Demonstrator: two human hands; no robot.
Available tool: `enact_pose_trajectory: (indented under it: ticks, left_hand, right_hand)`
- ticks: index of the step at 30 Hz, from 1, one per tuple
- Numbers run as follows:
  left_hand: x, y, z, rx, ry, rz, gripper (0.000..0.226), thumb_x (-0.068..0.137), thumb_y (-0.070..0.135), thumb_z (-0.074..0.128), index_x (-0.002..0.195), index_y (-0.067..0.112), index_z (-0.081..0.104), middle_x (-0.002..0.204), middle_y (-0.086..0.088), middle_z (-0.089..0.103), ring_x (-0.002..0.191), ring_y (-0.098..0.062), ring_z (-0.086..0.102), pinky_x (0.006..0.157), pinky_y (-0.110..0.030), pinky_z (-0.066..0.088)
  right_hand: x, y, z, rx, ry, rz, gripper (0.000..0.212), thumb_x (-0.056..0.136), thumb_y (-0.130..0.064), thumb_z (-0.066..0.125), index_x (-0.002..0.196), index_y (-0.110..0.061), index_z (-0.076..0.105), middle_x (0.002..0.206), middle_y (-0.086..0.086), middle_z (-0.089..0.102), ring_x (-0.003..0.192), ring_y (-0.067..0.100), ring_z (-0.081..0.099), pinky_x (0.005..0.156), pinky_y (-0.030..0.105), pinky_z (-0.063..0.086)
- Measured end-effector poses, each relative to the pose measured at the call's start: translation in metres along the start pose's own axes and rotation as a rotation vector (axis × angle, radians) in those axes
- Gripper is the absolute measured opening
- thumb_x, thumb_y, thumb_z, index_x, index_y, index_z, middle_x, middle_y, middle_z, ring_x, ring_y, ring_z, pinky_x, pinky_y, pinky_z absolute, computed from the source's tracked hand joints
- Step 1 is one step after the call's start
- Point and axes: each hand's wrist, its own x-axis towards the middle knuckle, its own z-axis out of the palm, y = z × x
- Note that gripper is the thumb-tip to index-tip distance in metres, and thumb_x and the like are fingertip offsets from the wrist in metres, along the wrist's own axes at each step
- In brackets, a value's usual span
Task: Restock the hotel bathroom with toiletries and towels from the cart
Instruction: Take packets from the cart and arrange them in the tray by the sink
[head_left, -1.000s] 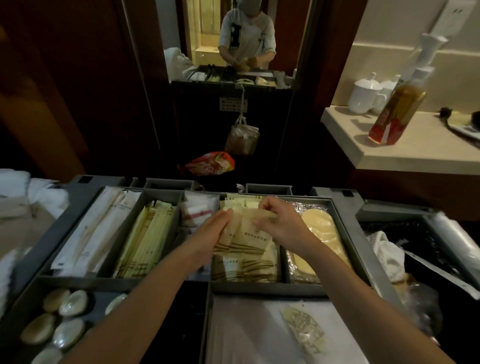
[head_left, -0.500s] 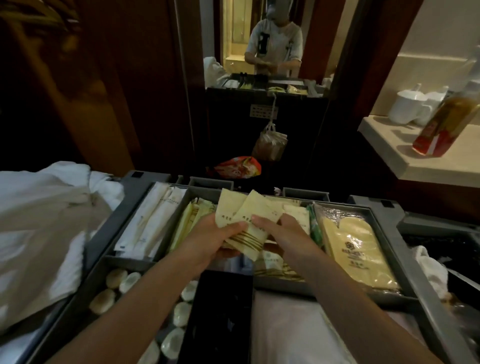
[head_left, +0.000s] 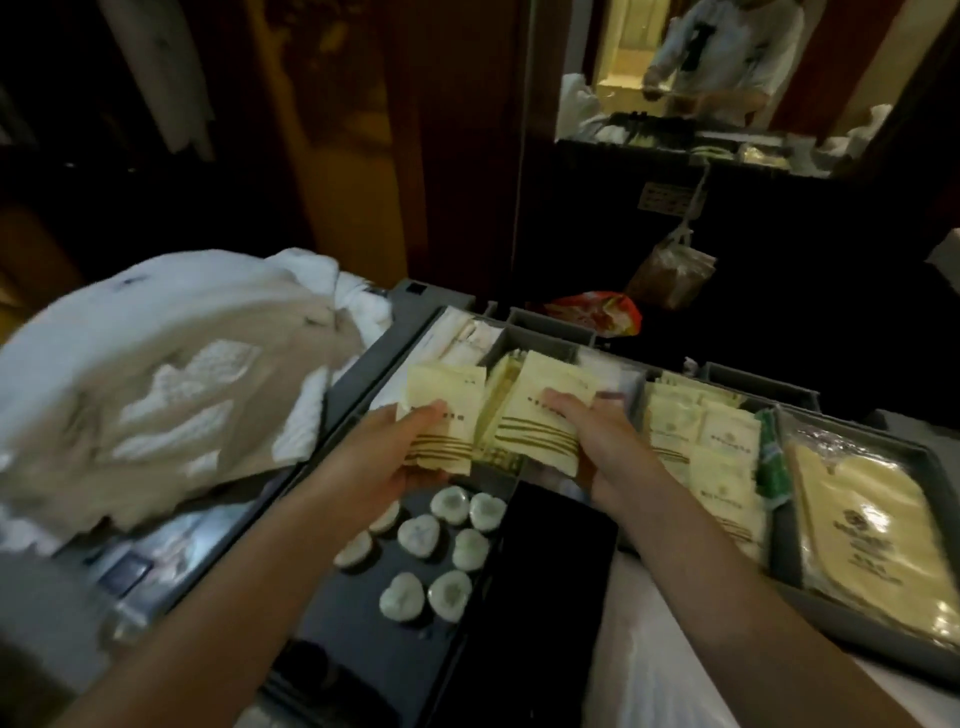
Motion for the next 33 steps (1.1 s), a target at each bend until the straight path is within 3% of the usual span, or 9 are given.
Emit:
enact_pose_trajectory:
  ticks: [4, 7, 14, 16, 19, 23, 28, 33]
  left_hand:
    - [-0.032, -0.01, -0.018, 0.057, 0.177, 0.092, 0.013, 0.093, 0.021, 0.054, 0.097, 0.011, 0.061, 0.061, 0.003, 0.069, 0.052, -0.008, 0.064, 0.045, -0.019, 0.049]
    - [-0.062, -0.023, -0.024, 0.007, 0.27, 0.121, 0.013, 0.092, 0.018, 0.054, 0.097, 0.01, 0.062, 0.059, 0.004, 0.068, 0.051, -0.006, 0.063, 0.043, -0.019, 0.048]
    - [-0.146, -0.059, -0.055, -0.067, 0.559, 0.151, 0.011, 0.092, 0.018, 0.054, 0.1, 0.016, 0.061, 0.071, 0.001, 0.068, 0.054, -0.006, 0.064, 0.046, -0.018, 0.048]
    - [-0.175, -0.07, -0.072, -0.055, 0.642, 0.147, 0.015, 0.093, 0.02, 0.054, 0.104, 0.015, 0.061, 0.08, -0.003, 0.068, 0.063, -0.01, 0.065, 0.054, -0.023, 0.052]
    - [-0.218, -0.088, -0.099, -0.084, 0.741, 0.141, 0.019, 0.092, 0.022, 0.054, 0.108, 0.013, 0.061, 0.091, -0.009, 0.069, 0.077, -0.019, 0.065, 0.073, -0.034, 0.053]
    - [-0.271, -0.114, -0.129, -0.185, 0.849, 0.164, 0.019, 0.093, 0.022, 0.053, 0.108, 0.015, 0.061, 0.097, -0.01, 0.07, 0.087, -0.023, 0.066, 0.084, -0.04, 0.052]
    - [-0.34, -0.153, -0.168, -0.311, 1.011, 0.188, 0.019, 0.093, 0.021, 0.052, 0.108, 0.015, 0.061, 0.09, -0.006, 0.071, 0.077, -0.015, 0.069, 0.059, -0.025, 0.053]
    - [-0.419, -0.196, -0.212, -0.392, 1.183, 0.189, 0.018, 0.093, 0.022, 0.052, 0.105, 0.014, 0.062, 0.083, -0.002, 0.072, 0.069, -0.011, 0.069, 0.052, -0.019, 0.051]
  right_hand:
    - [-0.006, 0.01, 0.009, -0.117, -0.145, 0.058, 0.027, 0.087, -0.024, 0.065, 0.11, -0.012, 0.062, 0.097, 0.009, 0.072, 0.08, 0.02, 0.071, 0.061, 0.028, 0.057]
    - [-0.013, 0.017, 0.019, -0.182, -0.286, 0.054, 0.012, 0.088, -0.019, 0.063, 0.098, -0.012, 0.065, 0.081, 0.003, 0.072, 0.066, 0.014, 0.069, 0.055, 0.022, 0.055]
    - [-0.05, 0.045, 0.088, -0.325, -0.633, 0.069, 0.014, 0.09, -0.012, 0.059, 0.102, -0.007, 0.066, 0.079, 0.005, 0.073, 0.068, 0.014, 0.07, 0.054, 0.023, 0.055]
    - [-0.063, 0.057, 0.112, -0.398, -0.709, 0.1, 0.018, 0.089, -0.013, 0.06, 0.106, -0.008, 0.064, 0.089, 0.007, 0.072, 0.078, 0.019, 0.07, 0.063, 0.028, 0.058]
    - [-0.085, 0.074, 0.146, -0.5, -0.829, 0.09, 0.006, 0.089, -0.015, 0.061, 0.094, -0.015, 0.065, 0.083, 0.002, 0.073, 0.075, 0.015, 0.07, 0.065, 0.029, 0.058]
    - [-0.12, 0.096, 0.194, -0.613, -1.001, 0.08, 0.016, 0.09, -0.016, 0.06, 0.106, -0.014, 0.061, 0.093, 0.005, 0.071, 0.082, 0.019, 0.069, 0.072, 0.033, 0.056]
    - [-0.178, 0.156, 0.26, -0.804, -1.147, 0.068, 0.014, 0.089, -0.018, 0.062, 0.102, -0.013, 0.062, 0.091, 0.004, 0.071, 0.081, 0.018, 0.069, 0.074, 0.032, 0.056]
    - [-0.245, 0.223, 0.325, -0.946, -1.292, 0.119, 0.002, 0.091, -0.019, 0.059, 0.089, -0.018, 0.06, 0.085, 0.003, 0.071, 0.079, 0.016, 0.068, 0.072, 0.03, 0.057]
